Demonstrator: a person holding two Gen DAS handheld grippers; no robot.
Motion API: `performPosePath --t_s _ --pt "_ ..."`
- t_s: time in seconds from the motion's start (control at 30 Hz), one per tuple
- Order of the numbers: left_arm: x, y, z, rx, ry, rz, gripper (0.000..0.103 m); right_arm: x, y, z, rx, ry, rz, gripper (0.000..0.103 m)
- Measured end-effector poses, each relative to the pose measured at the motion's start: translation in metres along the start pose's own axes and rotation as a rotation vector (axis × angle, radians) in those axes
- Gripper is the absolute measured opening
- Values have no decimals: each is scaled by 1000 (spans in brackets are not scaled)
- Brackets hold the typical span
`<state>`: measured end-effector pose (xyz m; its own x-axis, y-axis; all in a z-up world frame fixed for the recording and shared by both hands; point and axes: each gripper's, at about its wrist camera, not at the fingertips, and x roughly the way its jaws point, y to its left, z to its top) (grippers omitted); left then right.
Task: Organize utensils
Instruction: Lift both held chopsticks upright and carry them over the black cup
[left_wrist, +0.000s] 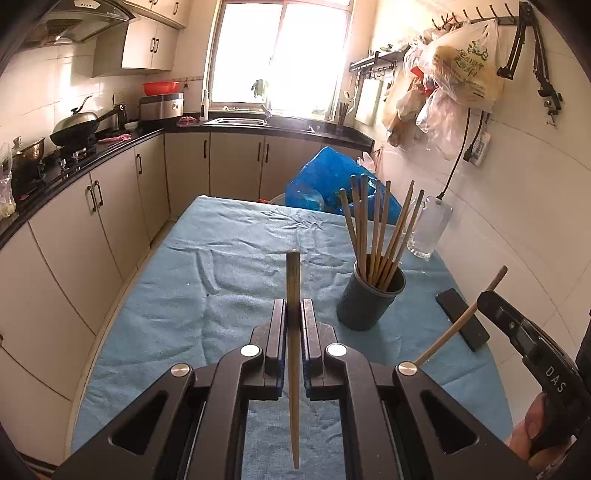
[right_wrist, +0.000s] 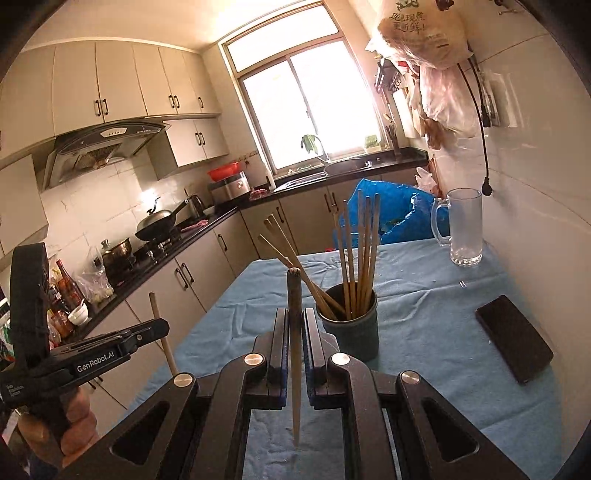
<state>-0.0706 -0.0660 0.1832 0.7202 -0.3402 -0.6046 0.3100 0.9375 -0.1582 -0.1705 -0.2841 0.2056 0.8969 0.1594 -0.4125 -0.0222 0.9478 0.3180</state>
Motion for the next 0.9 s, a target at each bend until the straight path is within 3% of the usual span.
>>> performPosePath --t_s 0.43,0.9 --pt "-2 -1 4 -6 -16 12 7 -12 -3 4 17 -21 -3 8" --pt "-1 -26 21 25 -20 -23 7 -36 -30 21 67 -80 -18 8"
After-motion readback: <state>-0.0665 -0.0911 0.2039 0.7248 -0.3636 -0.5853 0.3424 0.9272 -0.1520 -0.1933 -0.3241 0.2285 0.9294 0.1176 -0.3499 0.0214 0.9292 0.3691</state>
